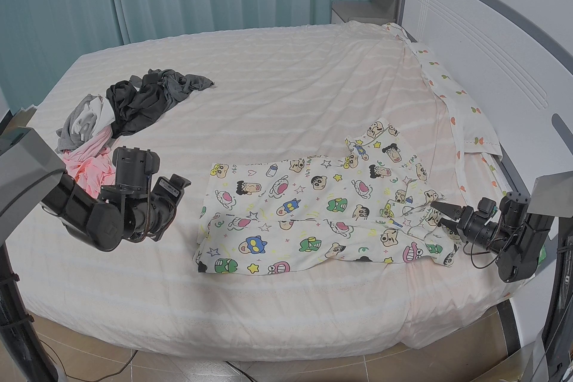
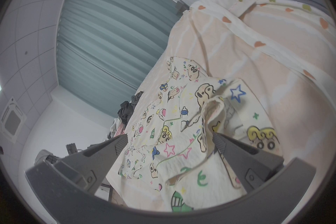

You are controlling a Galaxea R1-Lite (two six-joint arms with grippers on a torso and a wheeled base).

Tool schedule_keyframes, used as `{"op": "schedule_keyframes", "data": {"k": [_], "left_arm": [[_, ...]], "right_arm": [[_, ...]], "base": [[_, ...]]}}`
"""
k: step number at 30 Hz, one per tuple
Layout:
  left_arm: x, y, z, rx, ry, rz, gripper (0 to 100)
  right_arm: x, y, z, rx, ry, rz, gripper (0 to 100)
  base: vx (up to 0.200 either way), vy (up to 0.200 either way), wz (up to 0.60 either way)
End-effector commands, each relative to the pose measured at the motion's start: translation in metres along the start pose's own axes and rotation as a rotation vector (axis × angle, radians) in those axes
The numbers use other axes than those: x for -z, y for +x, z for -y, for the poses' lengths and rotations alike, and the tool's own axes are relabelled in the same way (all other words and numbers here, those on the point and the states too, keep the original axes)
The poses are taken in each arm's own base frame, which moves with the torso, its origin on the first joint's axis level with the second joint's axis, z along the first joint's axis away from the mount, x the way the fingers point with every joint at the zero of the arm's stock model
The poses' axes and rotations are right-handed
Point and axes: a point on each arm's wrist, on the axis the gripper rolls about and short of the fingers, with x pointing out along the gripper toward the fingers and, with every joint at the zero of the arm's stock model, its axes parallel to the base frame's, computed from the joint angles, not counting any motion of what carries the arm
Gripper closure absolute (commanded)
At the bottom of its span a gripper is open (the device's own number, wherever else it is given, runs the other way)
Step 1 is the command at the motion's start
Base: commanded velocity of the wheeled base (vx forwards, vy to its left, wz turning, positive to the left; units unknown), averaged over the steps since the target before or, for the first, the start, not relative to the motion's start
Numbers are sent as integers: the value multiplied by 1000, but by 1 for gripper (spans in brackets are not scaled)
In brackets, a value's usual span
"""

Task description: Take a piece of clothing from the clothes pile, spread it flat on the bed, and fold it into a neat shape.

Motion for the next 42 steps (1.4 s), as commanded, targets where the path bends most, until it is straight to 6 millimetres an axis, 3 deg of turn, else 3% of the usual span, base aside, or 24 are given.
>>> {"op": "schedule_keyframes", "data": {"k": [1, 8, 12, 18, 42], "left_arm": [[4, -32, -11, 36, -8, -76, 0], [14, -43, -31, 76, -102, -224, 0], [9, -44, -58, 133, -176, -339, 0], [1, -46, -77, 201, -199, -347, 0], [5, -39, -84, 172, -207, -358, 0]], "right_arm": [[3, -18, -19, 31, 44, 19, 0], [16, -7, -41, 51, 140, 38, 0], [29, 9, -51, 72, 153, 43, 0], [48, 22, -36, 149, 165, 44, 0], [50, 23, -30, 244, 156, 124, 0]], "base": [[0, 0, 0], [0, 0, 0], [0, 0, 0], [0, 0, 0], [0, 0, 0]]}}
